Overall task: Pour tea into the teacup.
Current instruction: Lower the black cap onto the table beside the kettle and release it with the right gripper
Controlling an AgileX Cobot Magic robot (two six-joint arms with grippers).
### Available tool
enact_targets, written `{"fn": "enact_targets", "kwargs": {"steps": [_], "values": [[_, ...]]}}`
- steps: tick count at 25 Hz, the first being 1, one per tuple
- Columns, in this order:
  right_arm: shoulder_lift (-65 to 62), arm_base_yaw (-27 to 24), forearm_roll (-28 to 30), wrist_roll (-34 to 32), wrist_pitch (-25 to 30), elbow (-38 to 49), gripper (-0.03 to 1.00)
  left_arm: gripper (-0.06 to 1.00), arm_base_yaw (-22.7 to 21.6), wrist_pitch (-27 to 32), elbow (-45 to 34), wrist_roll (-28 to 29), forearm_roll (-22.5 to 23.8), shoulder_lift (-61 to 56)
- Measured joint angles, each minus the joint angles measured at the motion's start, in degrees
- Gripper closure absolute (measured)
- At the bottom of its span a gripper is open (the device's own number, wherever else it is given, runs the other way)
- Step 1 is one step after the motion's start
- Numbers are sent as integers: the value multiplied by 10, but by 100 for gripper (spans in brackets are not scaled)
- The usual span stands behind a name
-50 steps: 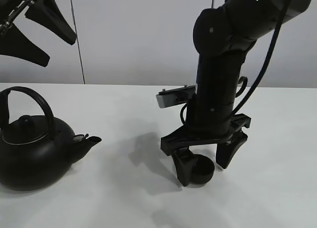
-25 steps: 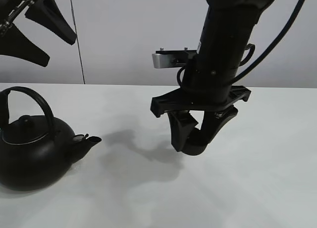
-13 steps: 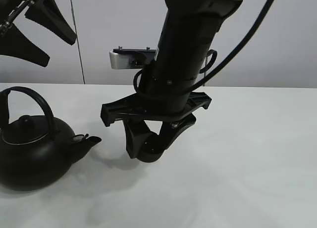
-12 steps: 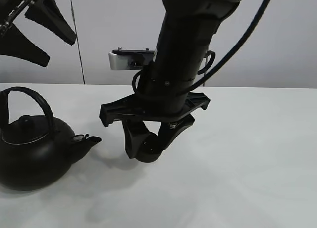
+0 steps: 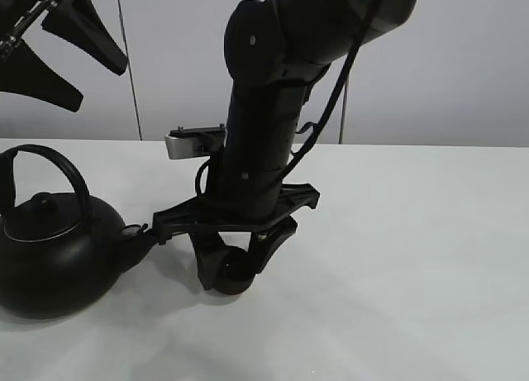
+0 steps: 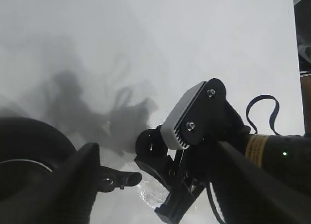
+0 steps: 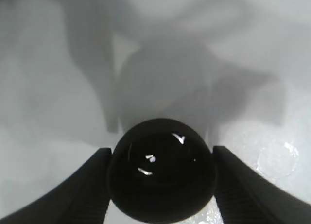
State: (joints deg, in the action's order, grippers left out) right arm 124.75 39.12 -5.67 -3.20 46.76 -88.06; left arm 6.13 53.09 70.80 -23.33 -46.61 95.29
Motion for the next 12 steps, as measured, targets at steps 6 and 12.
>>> {"fn": "enact_targets", "kwargs": {"steps": [6,12], "values": [[6,0,2,0,-2,-3,57,47,0,0,0,0,0,0],[6,0,2,0,-3,-3,54,47,0,0,0,0,0,0]]}}
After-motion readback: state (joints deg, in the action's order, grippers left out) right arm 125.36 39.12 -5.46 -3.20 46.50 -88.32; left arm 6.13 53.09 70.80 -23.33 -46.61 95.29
